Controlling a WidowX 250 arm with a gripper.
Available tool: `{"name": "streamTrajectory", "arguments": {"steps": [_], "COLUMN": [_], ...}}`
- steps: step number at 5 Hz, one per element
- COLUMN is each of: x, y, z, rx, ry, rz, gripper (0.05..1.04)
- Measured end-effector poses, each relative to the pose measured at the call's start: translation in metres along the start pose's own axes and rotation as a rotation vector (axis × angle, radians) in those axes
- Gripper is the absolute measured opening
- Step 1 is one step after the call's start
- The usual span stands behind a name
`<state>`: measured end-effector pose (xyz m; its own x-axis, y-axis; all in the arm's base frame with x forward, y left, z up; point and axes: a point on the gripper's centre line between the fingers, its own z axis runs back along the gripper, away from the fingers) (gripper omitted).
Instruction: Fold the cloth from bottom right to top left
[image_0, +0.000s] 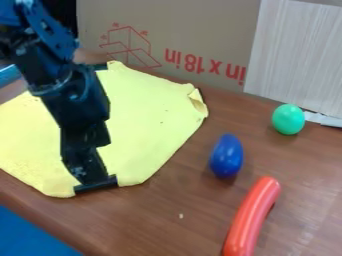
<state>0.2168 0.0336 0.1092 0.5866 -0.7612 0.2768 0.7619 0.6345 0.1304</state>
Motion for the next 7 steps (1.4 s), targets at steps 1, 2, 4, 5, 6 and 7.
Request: {"name": "streamTrajectory", "arguments": {"steps": [1, 2, 4, 5, 6, 7], "x": [-0.01, -0.011, -0.008, -0.003, -0.002, -0.003], "y": [-0.007, -0.009, -0.005, 0.001, 0.005, 0.002], "z": [-0.014, -0.026, -0.042, -0.044, -0.047, -0.048], "rx": [0.02, 0.045, 0.068, 0.088, 0.089, 0.07], "ry": [0.023, 0.035, 0.074, 0.08, 0.092, 0.096], "rz": [-0.003, -0.006, 0.005, 0.023, 0.065, 0.061], "gripper": [1.0, 1.0, 1.0, 0.963, 0.696, 0.381]}}
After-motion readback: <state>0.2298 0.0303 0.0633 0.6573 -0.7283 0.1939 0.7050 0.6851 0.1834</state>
